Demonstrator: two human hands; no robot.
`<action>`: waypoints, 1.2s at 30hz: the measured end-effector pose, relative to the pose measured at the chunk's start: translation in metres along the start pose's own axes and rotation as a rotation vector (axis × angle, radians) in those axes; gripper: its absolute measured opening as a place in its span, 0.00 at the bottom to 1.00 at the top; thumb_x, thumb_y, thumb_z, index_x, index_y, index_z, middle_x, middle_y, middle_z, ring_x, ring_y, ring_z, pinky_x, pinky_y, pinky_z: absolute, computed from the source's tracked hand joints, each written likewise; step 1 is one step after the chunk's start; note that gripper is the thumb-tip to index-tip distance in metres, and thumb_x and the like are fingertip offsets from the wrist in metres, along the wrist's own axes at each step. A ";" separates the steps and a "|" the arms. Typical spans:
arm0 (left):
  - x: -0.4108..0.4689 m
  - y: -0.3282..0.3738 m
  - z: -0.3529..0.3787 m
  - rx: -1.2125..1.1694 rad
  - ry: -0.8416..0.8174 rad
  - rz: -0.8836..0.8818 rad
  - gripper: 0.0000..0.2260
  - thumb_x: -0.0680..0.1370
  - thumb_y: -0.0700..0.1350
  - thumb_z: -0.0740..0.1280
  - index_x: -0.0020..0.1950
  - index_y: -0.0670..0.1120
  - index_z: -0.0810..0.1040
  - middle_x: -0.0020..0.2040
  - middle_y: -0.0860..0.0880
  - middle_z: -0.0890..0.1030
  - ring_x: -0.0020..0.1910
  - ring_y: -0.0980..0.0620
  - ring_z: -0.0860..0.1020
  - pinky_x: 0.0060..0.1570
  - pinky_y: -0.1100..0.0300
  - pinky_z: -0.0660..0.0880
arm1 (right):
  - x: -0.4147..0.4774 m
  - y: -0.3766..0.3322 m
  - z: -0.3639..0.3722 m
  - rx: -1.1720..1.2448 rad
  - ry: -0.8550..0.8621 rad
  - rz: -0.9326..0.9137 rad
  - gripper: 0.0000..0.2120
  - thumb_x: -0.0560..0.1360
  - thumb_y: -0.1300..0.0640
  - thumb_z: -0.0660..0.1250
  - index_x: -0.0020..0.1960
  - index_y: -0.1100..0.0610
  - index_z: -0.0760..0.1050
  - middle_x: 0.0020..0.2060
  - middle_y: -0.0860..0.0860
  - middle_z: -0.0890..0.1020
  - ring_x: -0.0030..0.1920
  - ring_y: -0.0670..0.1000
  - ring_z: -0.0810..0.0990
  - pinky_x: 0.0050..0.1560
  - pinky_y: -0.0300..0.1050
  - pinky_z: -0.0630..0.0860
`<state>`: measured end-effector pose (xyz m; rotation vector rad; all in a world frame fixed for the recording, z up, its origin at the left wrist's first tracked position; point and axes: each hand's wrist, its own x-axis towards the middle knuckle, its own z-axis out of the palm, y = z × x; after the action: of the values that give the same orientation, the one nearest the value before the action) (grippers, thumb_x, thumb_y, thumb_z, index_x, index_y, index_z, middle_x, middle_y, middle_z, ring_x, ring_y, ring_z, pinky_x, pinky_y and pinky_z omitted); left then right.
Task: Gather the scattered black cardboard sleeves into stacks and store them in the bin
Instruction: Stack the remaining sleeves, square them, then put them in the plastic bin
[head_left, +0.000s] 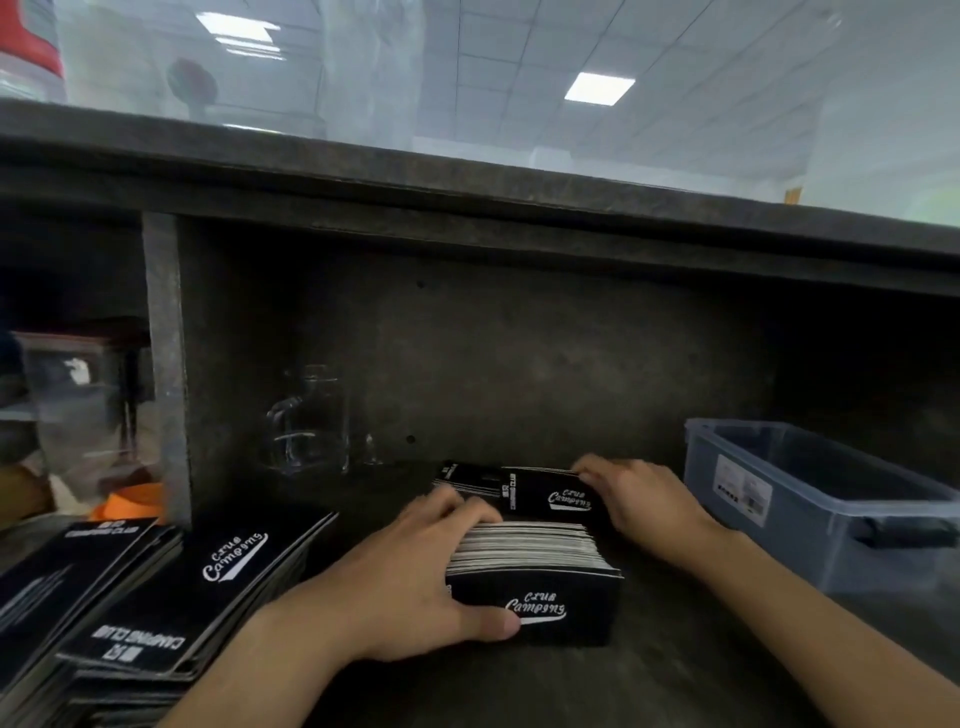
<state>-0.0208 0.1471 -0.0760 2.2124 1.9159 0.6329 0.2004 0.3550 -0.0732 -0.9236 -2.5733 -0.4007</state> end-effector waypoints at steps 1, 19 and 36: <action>0.000 -0.001 0.000 0.010 0.004 0.006 0.33 0.67 0.70 0.73 0.68 0.67 0.65 0.71 0.65 0.58 0.72 0.63 0.60 0.74 0.53 0.66 | -0.005 0.001 -0.004 0.174 0.023 0.017 0.10 0.85 0.50 0.58 0.62 0.44 0.75 0.52 0.43 0.85 0.51 0.43 0.83 0.55 0.46 0.79; 0.002 0.000 -0.002 -0.016 0.033 -0.038 0.36 0.66 0.70 0.75 0.69 0.66 0.64 0.62 0.70 0.67 0.64 0.69 0.65 0.69 0.63 0.66 | 0.005 -0.045 0.013 1.547 -0.063 0.378 0.17 0.85 0.51 0.56 0.54 0.59 0.80 0.58 0.56 0.85 0.64 0.56 0.82 0.66 0.52 0.76; 0.001 0.002 -0.001 -0.021 0.013 -0.054 0.31 0.66 0.69 0.75 0.63 0.66 0.64 0.62 0.65 0.71 0.62 0.67 0.69 0.65 0.63 0.70 | 0.080 -0.016 0.028 0.634 -0.551 0.380 0.29 0.69 0.47 0.81 0.66 0.56 0.78 0.59 0.52 0.82 0.59 0.51 0.81 0.62 0.44 0.78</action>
<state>-0.0188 0.1480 -0.0740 2.1417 1.9586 0.6580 0.1256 0.3980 -0.0653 -1.3453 -2.5938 0.8332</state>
